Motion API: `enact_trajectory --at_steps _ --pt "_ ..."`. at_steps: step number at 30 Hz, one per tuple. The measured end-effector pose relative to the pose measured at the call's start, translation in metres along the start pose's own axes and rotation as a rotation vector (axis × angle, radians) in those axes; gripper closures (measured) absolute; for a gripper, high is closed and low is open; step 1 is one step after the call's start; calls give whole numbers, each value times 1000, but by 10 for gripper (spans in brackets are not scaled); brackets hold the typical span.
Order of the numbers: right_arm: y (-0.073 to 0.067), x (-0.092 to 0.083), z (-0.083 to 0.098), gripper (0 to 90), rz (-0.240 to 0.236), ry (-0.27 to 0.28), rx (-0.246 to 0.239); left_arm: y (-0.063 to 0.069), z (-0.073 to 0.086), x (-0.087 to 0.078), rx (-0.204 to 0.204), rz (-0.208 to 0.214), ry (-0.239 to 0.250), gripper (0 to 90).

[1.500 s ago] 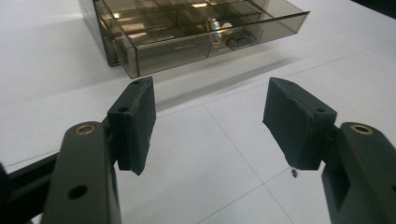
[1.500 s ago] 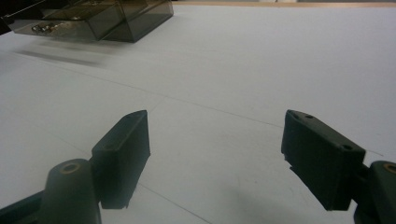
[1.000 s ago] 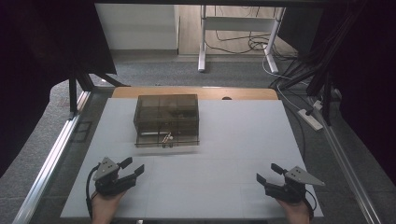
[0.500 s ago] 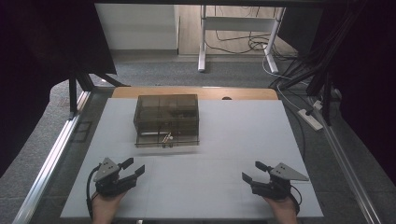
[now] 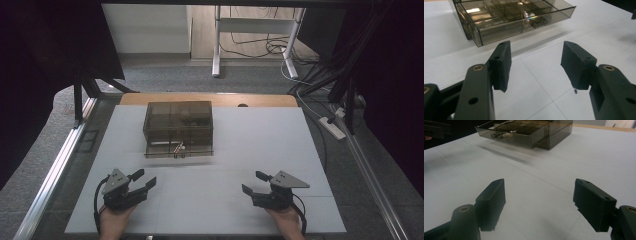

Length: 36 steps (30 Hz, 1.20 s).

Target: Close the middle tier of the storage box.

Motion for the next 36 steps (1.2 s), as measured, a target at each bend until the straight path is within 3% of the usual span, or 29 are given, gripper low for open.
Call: enact_trajectory --at_steps 17,21,25,36 --pt "-23 56 -8 338 -89 -72 -48 3 -3 7 2 18 -22 441" --pt "-26 64 -10 375 -109 -97 -50 4 -6 9 14 19 -36 467" --pt "-28 70 -13 418 -104 -141 -90 4 -9 10 29 17 -50 482" --pt "-27 85 -25 528 -146 -185 -74 2 -17 18 45 -3 -101 529"
Point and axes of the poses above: each handheld gripper's, and its own axes: x roughly forward along the jaws, z roughly out of its underside, y roughly to its right, the point moved 6 cm from there along x, roughly forward along the jaws, and after that the axes turned 11 degrees about -z, right-handed, at the moved point
